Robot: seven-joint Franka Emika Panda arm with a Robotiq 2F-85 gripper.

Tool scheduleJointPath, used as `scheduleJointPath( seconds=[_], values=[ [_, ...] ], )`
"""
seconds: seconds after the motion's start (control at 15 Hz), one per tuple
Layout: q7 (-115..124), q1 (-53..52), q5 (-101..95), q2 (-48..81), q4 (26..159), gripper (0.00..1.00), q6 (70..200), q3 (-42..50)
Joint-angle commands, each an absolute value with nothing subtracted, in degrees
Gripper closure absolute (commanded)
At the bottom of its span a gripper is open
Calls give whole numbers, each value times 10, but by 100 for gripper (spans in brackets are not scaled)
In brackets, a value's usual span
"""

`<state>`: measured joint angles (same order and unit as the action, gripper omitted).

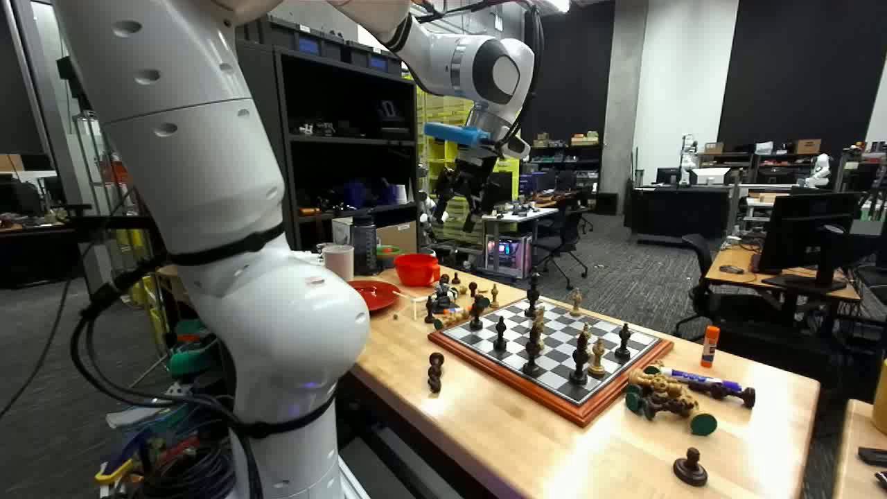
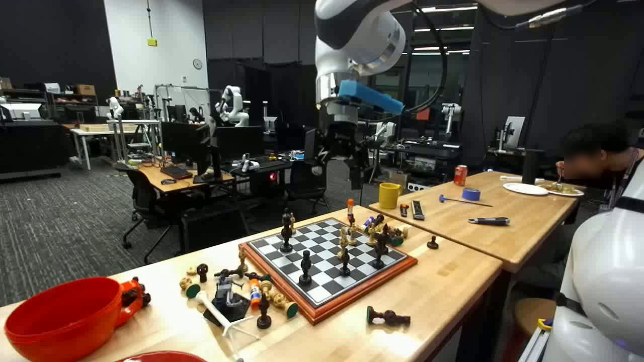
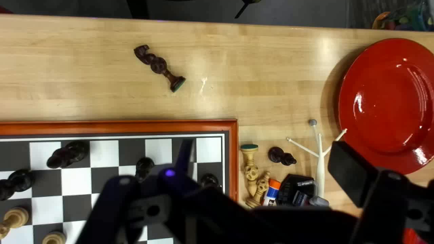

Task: Remove the light brown object from the chess board

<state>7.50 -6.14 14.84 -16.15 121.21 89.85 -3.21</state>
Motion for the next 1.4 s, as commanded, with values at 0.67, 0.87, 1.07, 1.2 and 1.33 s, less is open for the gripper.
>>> scheduleJointPath(
  seconds=[0.67,0.87,1.07,1.2,1.33],
  values=[
    [88,-50,134,-133,1177,0,893,-45],
    [97,-51,123,-83,1115,0,891,-48],
    [121,-52,96,-29,1050,0,902,-52],
    [142,-52,73,14,999,0,902,-51],
    [163,-52,56,52,950,0,899,-45]
  ],
)
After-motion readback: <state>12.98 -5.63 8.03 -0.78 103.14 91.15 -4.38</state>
